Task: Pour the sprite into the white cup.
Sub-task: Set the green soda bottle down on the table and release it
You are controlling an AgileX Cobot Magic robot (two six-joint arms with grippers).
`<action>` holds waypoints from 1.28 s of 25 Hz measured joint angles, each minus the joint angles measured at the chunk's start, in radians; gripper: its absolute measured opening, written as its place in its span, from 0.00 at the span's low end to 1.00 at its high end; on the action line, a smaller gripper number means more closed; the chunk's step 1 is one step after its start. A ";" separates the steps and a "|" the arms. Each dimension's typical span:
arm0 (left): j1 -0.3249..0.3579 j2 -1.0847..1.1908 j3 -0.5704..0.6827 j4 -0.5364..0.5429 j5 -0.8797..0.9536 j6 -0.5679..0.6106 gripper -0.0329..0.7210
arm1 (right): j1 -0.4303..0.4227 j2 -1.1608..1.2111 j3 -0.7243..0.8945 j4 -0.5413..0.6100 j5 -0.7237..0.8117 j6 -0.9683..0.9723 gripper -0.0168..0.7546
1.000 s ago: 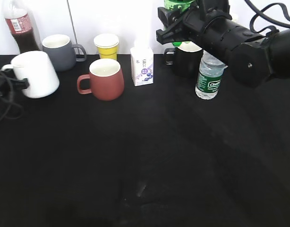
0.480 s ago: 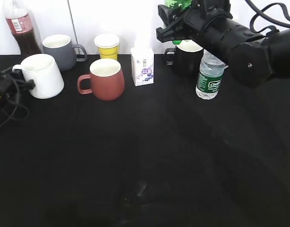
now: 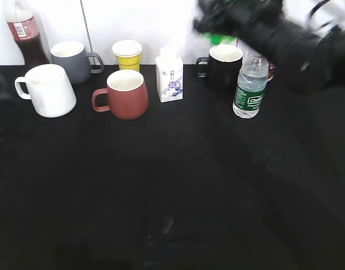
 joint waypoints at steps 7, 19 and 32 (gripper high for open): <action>0.000 -0.265 0.080 0.149 0.050 -0.029 0.42 | -0.311 -0.224 0.215 0.158 0.065 -0.112 0.51; 0.000 -0.268 0.080 0.284 0.129 -0.071 0.40 | -0.469 0.413 0.125 -0.052 -0.419 -0.024 0.51; 0.000 -0.268 0.080 0.292 0.129 -0.071 0.39 | -0.469 0.574 -0.060 -0.064 -0.336 0.072 0.82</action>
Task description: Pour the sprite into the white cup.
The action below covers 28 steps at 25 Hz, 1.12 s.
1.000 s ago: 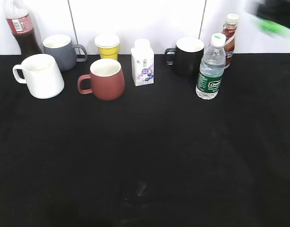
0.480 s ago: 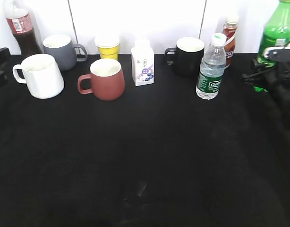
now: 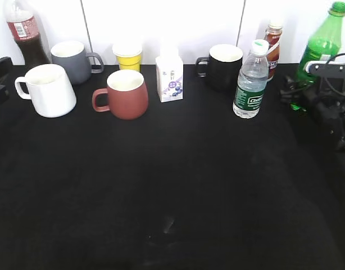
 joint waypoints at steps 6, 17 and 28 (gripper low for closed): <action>0.000 0.000 0.000 0.028 0.007 0.000 0.39 | 0.000 -0.101 0.202 -0.002 -0.011 0.002 0.84; -0.358 0.000 -0.457 -0.107 1.730 -0.059 0.58 | 0.000 -0.678 0.057 -0.016 1.805 0.006 0.78; -0.416 -0.620 -0.540 -0.499 2.287 0.102 0.68 | 0.000 -1.345 0.030 -0.016 2.255 0.028 0.78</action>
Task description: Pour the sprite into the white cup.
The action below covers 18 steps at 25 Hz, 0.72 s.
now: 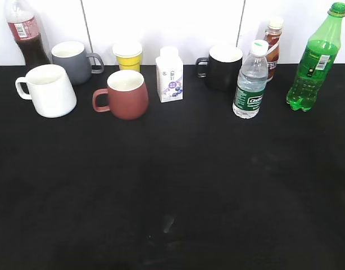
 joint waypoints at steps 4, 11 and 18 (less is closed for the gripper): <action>0.000 -0.347 0.073 -0.002 0.006 0.000 0.84 | 0.000 -0.304 0.053 -0.001 0.033 0.054 0.78; 0.000 -0.831 0.402 0.142 -0.059 0.000 0.82 | 0.000 -0.826 0.448 -0.102 -0.007 0.066 0.78; 0.000 -0.828 0.462 0.143 -0.150 0.000 0.82 | 0.000 -0.844 0.573 -0.107 -0.117 0.066 0.78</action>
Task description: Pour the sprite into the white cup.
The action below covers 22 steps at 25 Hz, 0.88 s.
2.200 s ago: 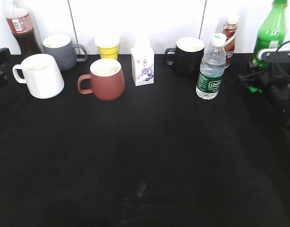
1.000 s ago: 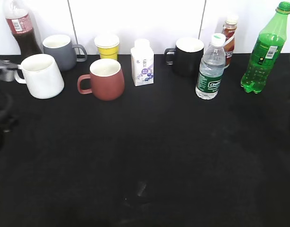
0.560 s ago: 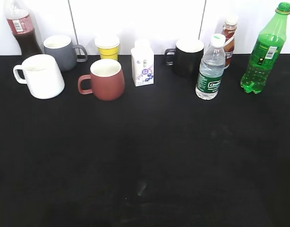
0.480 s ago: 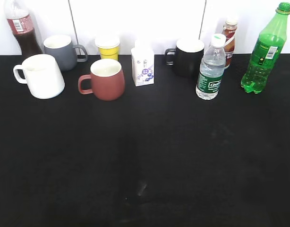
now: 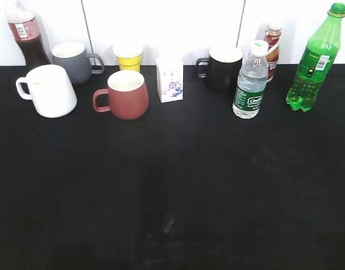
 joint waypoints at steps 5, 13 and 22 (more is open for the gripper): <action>0.000 0.000 0.000 0.000 -0.001 0.001 0.77 | 0.000 0.000 0.000 0.000 -0.001 0.000 0.78; 0.238 -0.080 0.000 -0.002 -0.002 0.001 0.63 | -0.008 -0.104 0.000 0.000 -0.003 0.001 0.78; 0.333 -0.190 0.001 -0.001 -0.002 0.001 0.60 | -0.008 -0.214 0.001 0.000 -0.004 0.001 0.78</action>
